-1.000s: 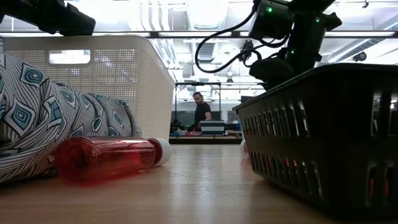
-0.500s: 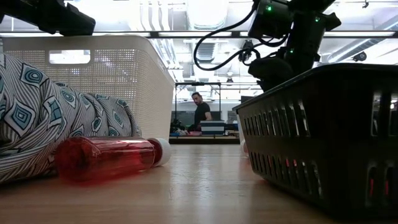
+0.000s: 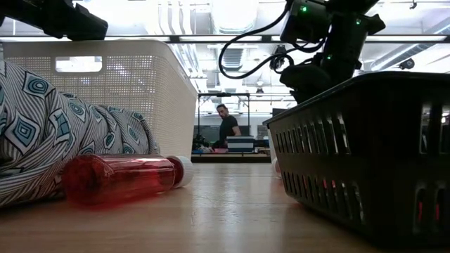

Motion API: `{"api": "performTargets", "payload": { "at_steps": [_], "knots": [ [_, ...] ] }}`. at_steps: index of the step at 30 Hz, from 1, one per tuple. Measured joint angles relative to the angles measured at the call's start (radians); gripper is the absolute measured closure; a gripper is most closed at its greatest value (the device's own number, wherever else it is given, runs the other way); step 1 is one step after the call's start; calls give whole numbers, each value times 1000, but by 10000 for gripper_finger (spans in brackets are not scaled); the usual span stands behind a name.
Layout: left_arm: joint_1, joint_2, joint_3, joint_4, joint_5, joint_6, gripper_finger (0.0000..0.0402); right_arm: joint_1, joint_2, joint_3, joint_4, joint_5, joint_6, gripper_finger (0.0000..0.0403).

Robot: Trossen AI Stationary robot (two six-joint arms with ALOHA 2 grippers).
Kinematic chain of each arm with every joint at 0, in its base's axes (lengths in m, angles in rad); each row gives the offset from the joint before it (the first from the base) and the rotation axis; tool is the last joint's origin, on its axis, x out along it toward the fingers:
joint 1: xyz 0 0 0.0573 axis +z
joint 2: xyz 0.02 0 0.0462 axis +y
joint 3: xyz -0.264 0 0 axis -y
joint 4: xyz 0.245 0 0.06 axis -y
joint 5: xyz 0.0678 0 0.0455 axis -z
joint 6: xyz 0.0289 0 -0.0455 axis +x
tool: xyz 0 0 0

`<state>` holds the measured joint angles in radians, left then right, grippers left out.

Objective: Pick & place medical supplies in basket/bin
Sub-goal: Put the right red pill bottle into the black bin

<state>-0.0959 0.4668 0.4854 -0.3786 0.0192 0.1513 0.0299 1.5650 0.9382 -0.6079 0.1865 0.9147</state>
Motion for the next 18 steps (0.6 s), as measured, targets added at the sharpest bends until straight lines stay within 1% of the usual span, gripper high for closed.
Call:
{"api": "performTargets", "payload": {
  "at_steps": [7,14,18],
  "knots": [
    [0,0,0,0,0,0,396,0,-8,41,-21,62,-18,136],
    [0,0,0,0,0,0,396,1,-8,192,-216,106,-24,139],
    [0,0,0,0,0,0,396,11,-8,286,-302,113,19,136]
  ]
}}
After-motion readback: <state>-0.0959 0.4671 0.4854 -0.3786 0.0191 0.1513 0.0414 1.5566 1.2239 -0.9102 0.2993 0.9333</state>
